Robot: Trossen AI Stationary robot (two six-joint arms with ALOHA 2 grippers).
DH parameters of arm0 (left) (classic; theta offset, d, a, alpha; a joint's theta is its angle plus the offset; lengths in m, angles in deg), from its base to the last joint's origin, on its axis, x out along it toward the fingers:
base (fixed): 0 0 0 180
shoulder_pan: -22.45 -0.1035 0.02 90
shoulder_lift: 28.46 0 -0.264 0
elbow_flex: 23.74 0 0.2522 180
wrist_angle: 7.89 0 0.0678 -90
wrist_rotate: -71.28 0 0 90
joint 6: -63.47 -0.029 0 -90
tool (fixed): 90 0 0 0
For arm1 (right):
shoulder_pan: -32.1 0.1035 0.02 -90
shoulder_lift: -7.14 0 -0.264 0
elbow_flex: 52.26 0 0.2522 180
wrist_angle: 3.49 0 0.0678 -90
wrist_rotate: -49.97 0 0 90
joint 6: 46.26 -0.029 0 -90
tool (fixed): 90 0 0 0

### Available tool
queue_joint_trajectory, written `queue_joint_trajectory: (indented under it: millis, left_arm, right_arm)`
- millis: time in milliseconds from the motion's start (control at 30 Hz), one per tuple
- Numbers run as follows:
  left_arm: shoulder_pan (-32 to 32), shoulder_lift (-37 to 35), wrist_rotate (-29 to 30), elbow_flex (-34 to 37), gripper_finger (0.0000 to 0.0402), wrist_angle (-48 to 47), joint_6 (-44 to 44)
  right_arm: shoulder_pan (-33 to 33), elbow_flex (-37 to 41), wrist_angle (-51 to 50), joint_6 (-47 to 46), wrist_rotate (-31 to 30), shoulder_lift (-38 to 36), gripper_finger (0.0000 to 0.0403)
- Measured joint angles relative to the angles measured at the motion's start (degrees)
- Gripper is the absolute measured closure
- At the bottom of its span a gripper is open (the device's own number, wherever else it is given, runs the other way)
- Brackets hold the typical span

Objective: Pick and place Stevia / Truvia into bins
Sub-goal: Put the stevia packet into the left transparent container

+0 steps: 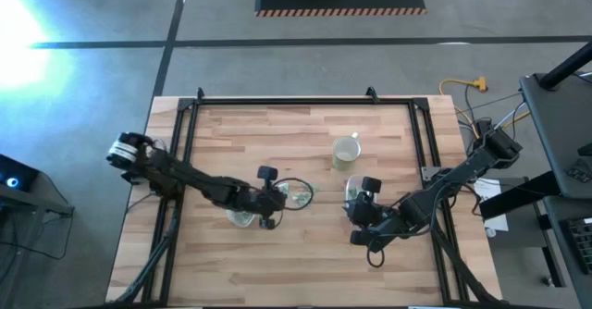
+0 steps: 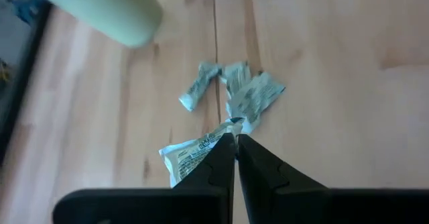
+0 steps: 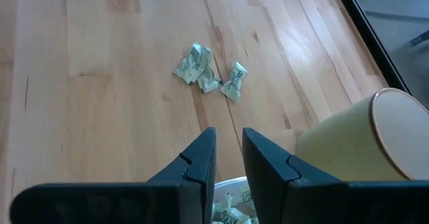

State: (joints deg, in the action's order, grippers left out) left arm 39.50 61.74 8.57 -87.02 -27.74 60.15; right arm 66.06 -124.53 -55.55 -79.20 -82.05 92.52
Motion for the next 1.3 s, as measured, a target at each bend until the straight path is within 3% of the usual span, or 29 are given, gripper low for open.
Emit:
queue_joint_trajectory:
  millis: [167,433,700,1033,1300]
  left_arm:
    - [5.0,-6.5,1.8,0.0,0.0401,-5.5,3.0]
    - [12.4,-13.9,1.7,0.2,0.0402,-22.1,16.6]
    - [16.5,-12.7,-6.1,0.5,0.0402,-27.9,25.6]
    - [16.7,-10.4,-7.8,0.5,0.0402,-28.9,25.9]
    - [16.7,-10.4,-7.1,0.5,0.0401,-33.9,31.2]
  right_arm:
    - [0.0,0.1,0.0,0.0,0.0,0.0,0.0337]
    - [0.0,0.2,0.1,0.0,0.0,0.0,0.0333]
    - [0.0,0.2,0.2,0.0,0.0,0.0,0.0339]
    - [0.0,0.3,0.4,0.0,0.0,0.0,0.0332]
    - [0.0,0.4,0.4,0.0,0.0,0.0,0.0339]
